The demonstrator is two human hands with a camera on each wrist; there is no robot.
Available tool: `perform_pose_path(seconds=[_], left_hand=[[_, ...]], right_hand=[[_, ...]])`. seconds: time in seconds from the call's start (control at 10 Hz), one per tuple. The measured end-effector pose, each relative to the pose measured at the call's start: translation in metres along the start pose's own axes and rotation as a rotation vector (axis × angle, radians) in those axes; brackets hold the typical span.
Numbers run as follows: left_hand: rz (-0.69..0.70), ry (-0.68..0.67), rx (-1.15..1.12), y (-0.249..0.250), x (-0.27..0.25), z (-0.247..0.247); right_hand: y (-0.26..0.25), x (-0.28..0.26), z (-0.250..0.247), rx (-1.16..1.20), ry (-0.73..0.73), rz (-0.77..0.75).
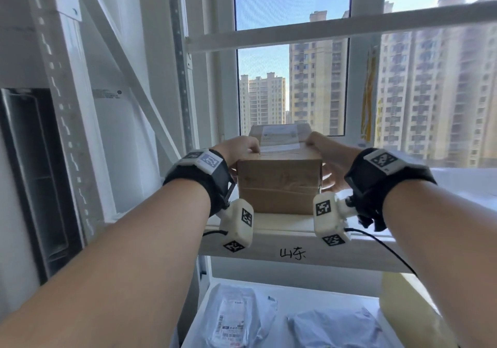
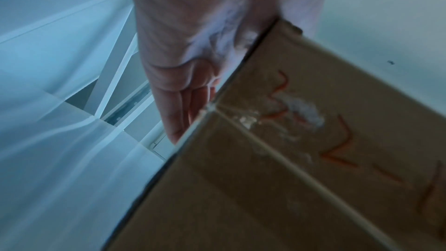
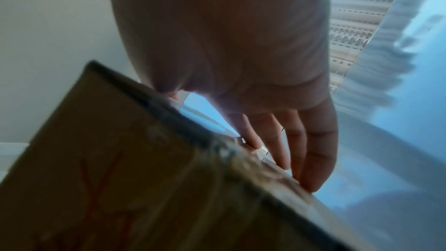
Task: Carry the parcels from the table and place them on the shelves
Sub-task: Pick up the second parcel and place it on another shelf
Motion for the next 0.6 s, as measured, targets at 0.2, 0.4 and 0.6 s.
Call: perform_pose_path(seconds=[0.2, 0.4, 0.6], left_hand=[[-0.031, -0.073, -0.102, -0.006, 0.002, 0.006], [-0.048, -0.100, -0.108, -0.009, 0.002, 0.012], [0.033, 0.082, 0.068, 0.003, -0.021, -0.009]], right_hand=[[0.007, -0.003, 0.003, 0.050, -0.019, 0.049], [0.010, -0.007, -0.003, 0.067, 0.015, 0.040], [0.004, -0.033, -0.019, 0.066, 0.117, -0.050]])
Point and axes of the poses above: each hand's wrist, its own x-axis towards the middle knuckle, its own z-axis out of the palm, y = z × x, the point moved 9 cm from there along x, towards the middle knuckle, and after that the axes turned 5 degrees about y, right-handed, at the moved point
